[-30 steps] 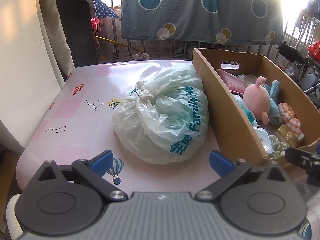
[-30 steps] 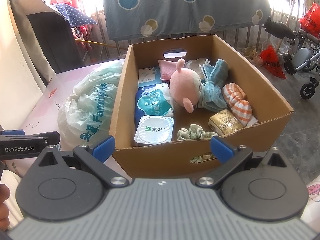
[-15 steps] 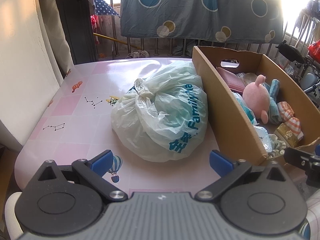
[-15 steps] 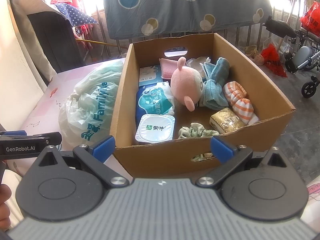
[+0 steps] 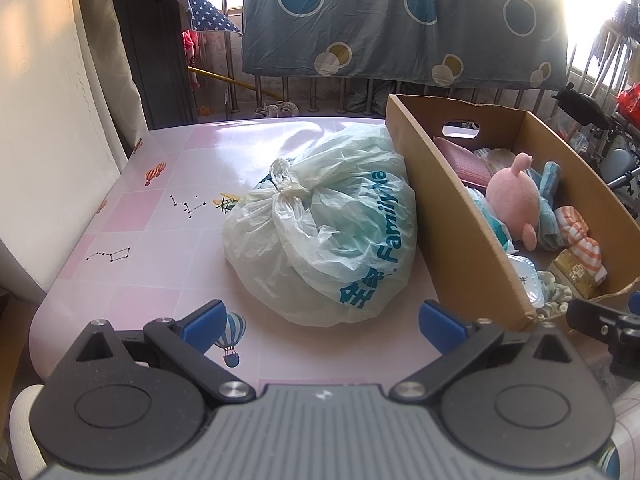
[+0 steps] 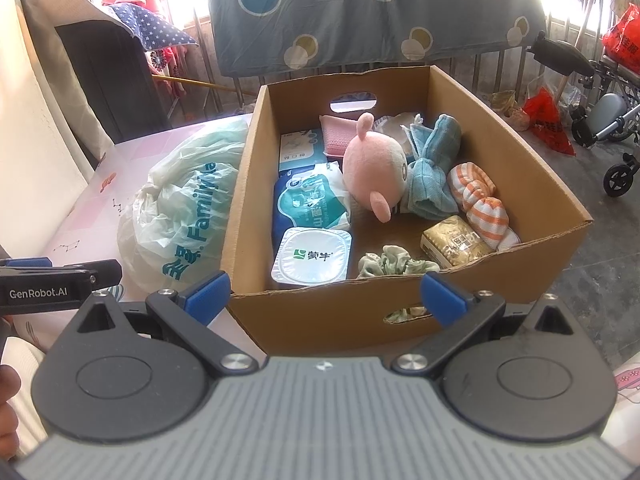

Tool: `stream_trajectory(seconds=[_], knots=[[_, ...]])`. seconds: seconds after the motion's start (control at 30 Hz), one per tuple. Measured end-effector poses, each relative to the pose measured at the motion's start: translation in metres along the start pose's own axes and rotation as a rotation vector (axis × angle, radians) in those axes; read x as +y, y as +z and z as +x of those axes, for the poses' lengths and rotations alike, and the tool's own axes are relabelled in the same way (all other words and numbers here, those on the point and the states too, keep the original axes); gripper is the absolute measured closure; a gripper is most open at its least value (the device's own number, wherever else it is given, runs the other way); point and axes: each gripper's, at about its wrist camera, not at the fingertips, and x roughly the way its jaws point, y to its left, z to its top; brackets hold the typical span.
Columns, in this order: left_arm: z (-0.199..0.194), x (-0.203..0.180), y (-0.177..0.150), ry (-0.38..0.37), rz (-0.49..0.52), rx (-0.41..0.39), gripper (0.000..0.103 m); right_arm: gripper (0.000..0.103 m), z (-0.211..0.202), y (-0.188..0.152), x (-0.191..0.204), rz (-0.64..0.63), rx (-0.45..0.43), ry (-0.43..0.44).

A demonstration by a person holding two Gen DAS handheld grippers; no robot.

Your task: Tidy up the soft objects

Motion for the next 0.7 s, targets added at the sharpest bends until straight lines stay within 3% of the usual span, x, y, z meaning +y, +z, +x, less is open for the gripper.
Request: stream_trajectory(seconds=[0.7], knots=[[-0.0001, 0.0001, 0.0015, -0.001, -0.004, 0.0, 0.0, 0.001, 0.0012, 0.0021, -0.0016, -0.004, 0.007, 0.007]])
